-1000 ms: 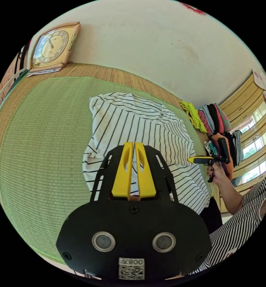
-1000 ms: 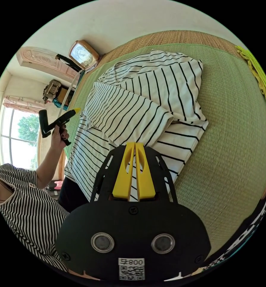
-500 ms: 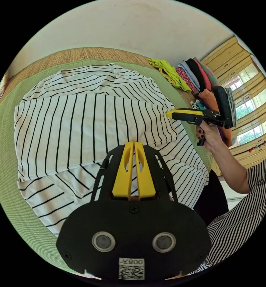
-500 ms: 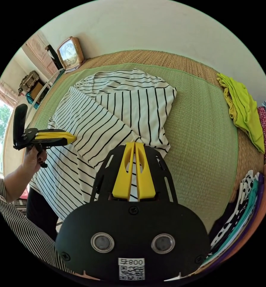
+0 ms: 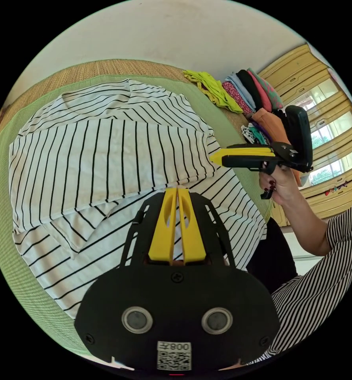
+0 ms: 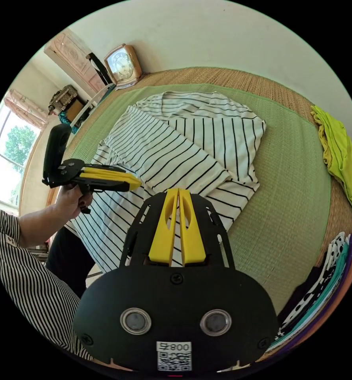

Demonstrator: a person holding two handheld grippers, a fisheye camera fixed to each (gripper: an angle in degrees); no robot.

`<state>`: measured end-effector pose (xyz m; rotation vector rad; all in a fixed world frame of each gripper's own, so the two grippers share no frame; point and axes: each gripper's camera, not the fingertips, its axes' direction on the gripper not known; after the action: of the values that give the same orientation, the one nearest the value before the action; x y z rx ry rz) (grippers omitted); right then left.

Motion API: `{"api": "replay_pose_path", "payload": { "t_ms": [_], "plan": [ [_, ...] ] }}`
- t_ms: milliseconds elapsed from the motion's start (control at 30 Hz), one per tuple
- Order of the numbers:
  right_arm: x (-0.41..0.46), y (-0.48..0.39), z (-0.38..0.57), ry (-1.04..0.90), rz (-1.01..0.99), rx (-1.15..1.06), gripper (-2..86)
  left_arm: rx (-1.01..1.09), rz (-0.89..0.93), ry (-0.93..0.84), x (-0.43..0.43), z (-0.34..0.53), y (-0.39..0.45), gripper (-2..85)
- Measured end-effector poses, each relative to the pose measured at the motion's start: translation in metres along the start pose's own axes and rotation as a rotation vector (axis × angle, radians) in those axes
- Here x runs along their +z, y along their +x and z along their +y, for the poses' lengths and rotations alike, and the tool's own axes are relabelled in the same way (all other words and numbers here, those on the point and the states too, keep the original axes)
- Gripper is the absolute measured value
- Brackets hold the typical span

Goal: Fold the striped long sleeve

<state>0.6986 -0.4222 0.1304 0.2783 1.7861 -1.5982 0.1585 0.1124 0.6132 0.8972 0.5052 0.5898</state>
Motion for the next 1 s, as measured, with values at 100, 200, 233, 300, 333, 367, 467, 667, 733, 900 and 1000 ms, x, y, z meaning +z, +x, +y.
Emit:
{"api": "replay_pose_path", "payload": {
  "t_ms": [100, 200, 233, 300, 333, 367, 467, 667, 733, 900, 1000],
  "plan": [
    [0.020, 0.003, 0.015, -0.042, 0.024, -0.002, 0.0, -0.008, 0.003, -0.038, -0.001, 0.011, -0.001, 0.1],
    [0.019, 0.018, 0.022, -0.051, -0.035, 0.057, 0.0, -0.046, 0.042, -0.027, -0.018, 0.025, -0.004, 0.1],
    [0.018, 0.019, 0.024, -0.053, -0.039, 0.061, 0.0, -0.059, 0.033, -0.003, -0.031, 0.033, -0.003, 0.1],
    [0.012, 0.023, 0.032, -0.045, -0.036, 0.071, 0.0, -0.070, 0.039, 0.018, -0.051, 0.045, -0.001, 0.1],
    [0.010, 0.025, 0.035, -0.042, -0.036, 0.075, 0.0, -0.092, 0.042, 0.025, -0.064, 0.056, -0.002, 0.1],
    [0.005, 0.027, 0.042, -0.034, -0.037, 0.088, 0.0, -0.120, 0.044, 0.038, -0.078, 0.069, -0.004, 0.1],
    [-0.008, 0.035, 0.065, -0.015, -0.077, 0.133, 0.0, -0.208, 0.046, 0.054, -0.116, 0.111, -0.012, 0.2],
    [-0.033, 0.049, 0.135, 0.008, -0.200, 0.239, 0.1, -0.418, 0.019, 0.091, -0.192, 0.217, -0.026, 0.2],
    [-0.040, 0.052, 0.159, 0.012, -0.232, 0.271, 0.1, -0.483, 0.041, 0.109, -0.212, 0.249, -0.028, 0.2],
    [-0.049, 0.057, 0.231, -0.008, -0.318, 0.355, 0.1, -0.568, 0.055, 0.161, -0.253, 0.318, -0.014, 0.3],
    [-0.053, 0.058, 0.268, -0.007, -0.334, 0.393, 0.1, -0.622, 0.113, 0.218, -0.272, 0.354, -0.008, 0.5]
  ]
}}
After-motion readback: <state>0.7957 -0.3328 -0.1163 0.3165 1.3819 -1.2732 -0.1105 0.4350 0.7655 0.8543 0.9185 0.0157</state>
